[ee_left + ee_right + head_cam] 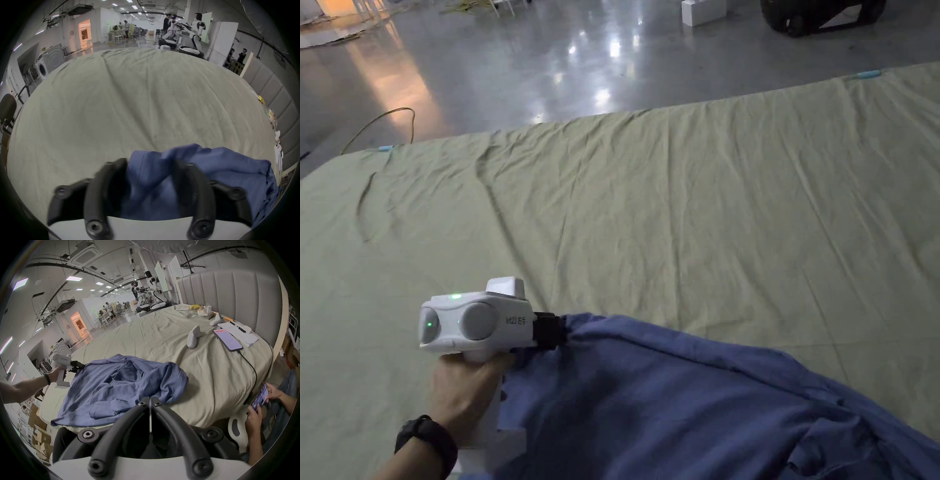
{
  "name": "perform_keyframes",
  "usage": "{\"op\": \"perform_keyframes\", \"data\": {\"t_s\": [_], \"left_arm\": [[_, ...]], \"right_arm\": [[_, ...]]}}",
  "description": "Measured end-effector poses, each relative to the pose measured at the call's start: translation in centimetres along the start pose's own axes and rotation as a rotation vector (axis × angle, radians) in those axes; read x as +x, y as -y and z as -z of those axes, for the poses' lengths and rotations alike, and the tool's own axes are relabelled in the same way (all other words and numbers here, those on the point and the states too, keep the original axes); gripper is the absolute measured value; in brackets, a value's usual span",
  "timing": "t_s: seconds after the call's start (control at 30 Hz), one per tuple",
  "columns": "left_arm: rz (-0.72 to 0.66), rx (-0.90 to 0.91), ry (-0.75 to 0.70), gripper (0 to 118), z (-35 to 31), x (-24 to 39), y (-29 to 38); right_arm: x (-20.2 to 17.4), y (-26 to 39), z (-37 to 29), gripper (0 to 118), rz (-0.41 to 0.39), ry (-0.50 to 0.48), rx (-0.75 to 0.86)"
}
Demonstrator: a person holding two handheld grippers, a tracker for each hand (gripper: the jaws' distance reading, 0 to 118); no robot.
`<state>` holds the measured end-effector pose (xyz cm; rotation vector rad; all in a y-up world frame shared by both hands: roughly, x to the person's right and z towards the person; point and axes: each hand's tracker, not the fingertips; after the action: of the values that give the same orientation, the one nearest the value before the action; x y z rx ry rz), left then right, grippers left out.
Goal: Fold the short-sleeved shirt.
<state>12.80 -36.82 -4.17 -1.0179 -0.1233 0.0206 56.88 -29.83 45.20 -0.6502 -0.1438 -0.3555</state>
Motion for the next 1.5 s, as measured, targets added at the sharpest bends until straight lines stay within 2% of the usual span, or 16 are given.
{"op": "perform_keyframes", "data": {"t_s": [0.03, 0.1, 0.3, 0.37, 0.4, 0.5, 0.53, 0.7, 0.9, 0.97, 1.03, 1.07, 1.1, 1.13, 1.3, 1.5], "left_arm": [[0.055, 0.041, -0.028, 30, -0.1, 0.8, 0.1], [0.091, 0.021, -0.04, 20, 0.3, 1.8, 0.2], [0.081, -0.016, -0.077, 19, 1.5, 2.9, 0.2], [0.182, -0.021, -0.152, 18, 1.6, 4.3, 0.9], [0.203, -0.019, -0.17, 18, 1.7, 4.8, 1.1], [0.199, -0.031, -0.168, 17, 1.5, 5.0, 0.7], [0.198, -0.033, -0.169, 17, 1.4, 4.9, 0.6], [0.213, -0.071, -0.135, 17, 1.5, 4.2, -0.8], [0.213, -0.076, -0.127, 17, 1.5, 3.8, -1.0], [0.213, -0.068, -0.119, 17, 1.3, 3.7, -0.8], [0.206, -0.048, -0.115, 17, 1.0, 3.4, -0.6], [0.193, -0.037, -0.112, 17, 0.8, 3.2, -0.6], [0.186, -0.027, -0.108, 15, 0.3, 3.3, -0.5], [0.201, -0.006, -0.105, 12, -0.7, 3.2, -0.3], [0.267, 0.267, -0.027, 10, -10.6, 2.7, 0.3], [0.171, 0.496, 0.08, 10, -27.1, 0.1, 0.1]], "right_arm": [[0.0, 0.1, 0.0, 2, 0.0, 0.002, -0.005], [0.0, 0.3, 0.3, 2, -0.004, 0.004, -0.021], [0.0, -1.7, 0.6, 2, -0.045, -0.035, -0.006], [-0.1, -4.2, 1.5, 3, -0.117, -0.016, 0.005], [0.3, -5.4, 2.2, 11, -0.155, -0.006, -0.001], [0.7, -9.9, 5.3, 78, -0.229, -0.013, -0.067], [0.9, -11.0, 6.4, 81, -0.253, -0.034, -0.087], [-0.6, -15.3, 14.6, 81, -0.433, -0.051, -0.282], [-2.6, -16.0, 24.7, 81, -0.548, -0.11, -0.584], [-3.1, -15.1, 26.7, 78, -0.617, -0.076, -0.632], [-3.0, -14.3, 27.5, 39, -0.683, -0.03, -0.617], [-3.0, -14.1, 27.4, 13, -0.648, -0.041, -0.612], [-2.7, -14.2, 27.1, 9, -0.586, -0.067, -0.591], [-2.6, -14.4, 26.8, 8, -0.539, -0.056, -0.59], [-2.6, -17.5, 21.6, 7, -0.494, -0.106, -0.421], [-5.0, -22.9, 10.5, 6, -0.473, -0.145, -0.138]]}}
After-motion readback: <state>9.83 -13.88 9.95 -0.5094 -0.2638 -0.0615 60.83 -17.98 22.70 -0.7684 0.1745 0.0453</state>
